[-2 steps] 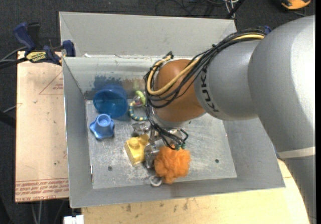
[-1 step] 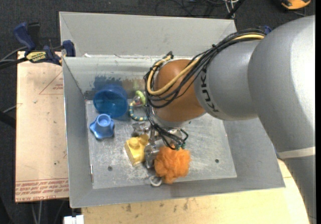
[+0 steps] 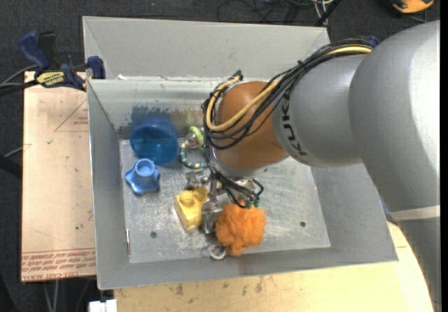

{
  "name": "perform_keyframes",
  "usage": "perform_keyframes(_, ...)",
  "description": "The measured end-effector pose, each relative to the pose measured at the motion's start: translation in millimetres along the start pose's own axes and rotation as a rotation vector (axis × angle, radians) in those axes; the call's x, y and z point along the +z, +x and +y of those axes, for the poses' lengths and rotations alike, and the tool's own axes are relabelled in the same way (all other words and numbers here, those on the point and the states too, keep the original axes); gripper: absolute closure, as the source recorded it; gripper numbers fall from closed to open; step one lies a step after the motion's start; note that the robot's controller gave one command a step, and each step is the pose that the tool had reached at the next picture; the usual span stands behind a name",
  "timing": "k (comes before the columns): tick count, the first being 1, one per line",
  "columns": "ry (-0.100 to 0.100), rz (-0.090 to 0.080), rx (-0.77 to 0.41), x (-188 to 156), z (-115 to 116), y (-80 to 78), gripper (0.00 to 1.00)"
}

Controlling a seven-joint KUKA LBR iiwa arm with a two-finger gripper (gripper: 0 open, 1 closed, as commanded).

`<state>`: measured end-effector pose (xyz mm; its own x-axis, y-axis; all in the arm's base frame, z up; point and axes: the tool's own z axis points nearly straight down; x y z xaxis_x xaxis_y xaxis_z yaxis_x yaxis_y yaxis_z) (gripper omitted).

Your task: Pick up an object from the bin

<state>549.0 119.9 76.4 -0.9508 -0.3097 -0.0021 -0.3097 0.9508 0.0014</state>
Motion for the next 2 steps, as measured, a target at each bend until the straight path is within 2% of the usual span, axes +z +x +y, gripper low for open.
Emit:
perform_keyframes(1, 0.001, -0.004, -0.073, -35.8, -3.1, 7.2, 1.00)
perform_keyframes(2, 0.000, 0.001, -0.159, -227.0, 8.0, -2.3, 1.00)
